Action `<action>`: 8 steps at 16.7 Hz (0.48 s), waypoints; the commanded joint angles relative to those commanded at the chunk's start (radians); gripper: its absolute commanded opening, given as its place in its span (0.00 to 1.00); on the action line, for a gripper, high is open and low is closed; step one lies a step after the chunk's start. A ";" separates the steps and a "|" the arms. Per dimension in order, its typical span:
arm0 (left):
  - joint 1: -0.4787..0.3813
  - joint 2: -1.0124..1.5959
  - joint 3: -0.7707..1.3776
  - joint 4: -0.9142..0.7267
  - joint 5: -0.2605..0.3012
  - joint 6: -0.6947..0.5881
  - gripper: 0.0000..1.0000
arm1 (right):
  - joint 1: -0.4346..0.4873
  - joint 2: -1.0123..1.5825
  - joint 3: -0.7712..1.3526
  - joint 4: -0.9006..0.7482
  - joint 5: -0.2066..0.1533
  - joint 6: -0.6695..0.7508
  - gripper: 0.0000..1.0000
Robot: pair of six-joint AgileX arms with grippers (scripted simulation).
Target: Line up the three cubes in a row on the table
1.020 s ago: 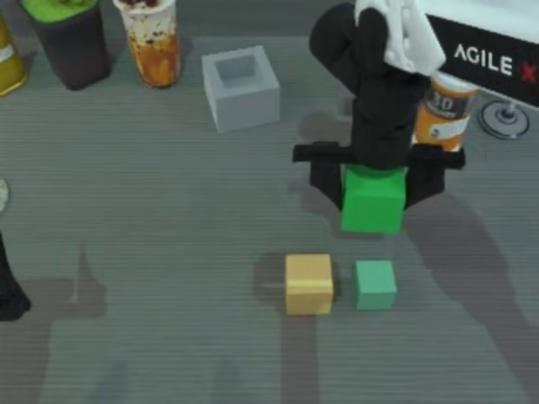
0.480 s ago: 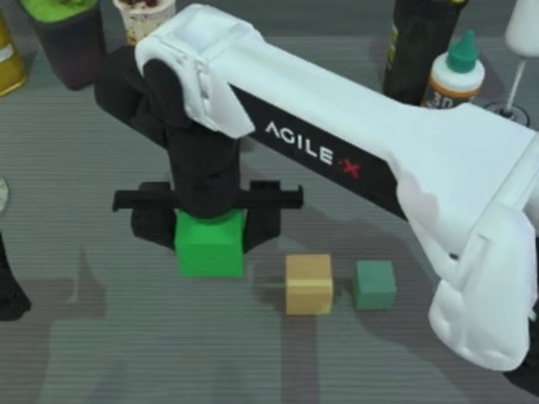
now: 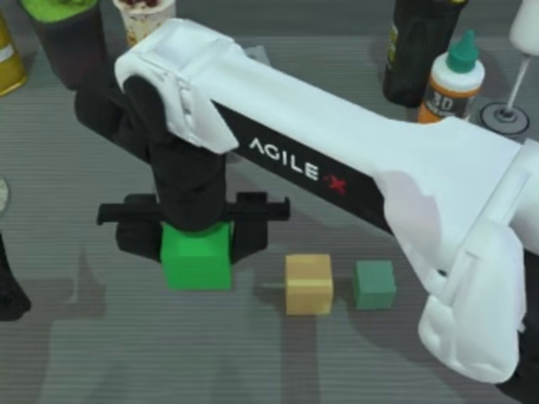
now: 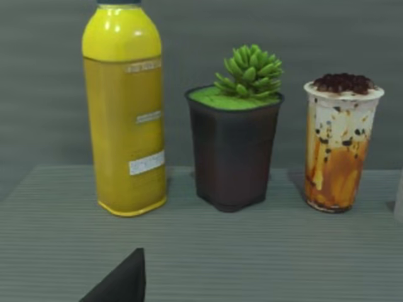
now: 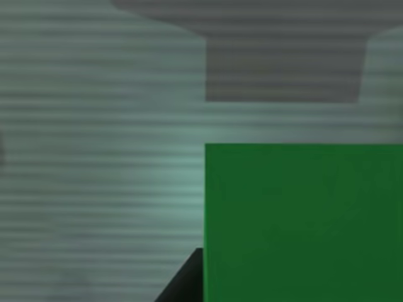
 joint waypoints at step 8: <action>0.000 0.000 0.000 0.000 0.000 0.000 1.00 | 0.003 -0.020 -0.295 0.267 0.000 0.001 0.00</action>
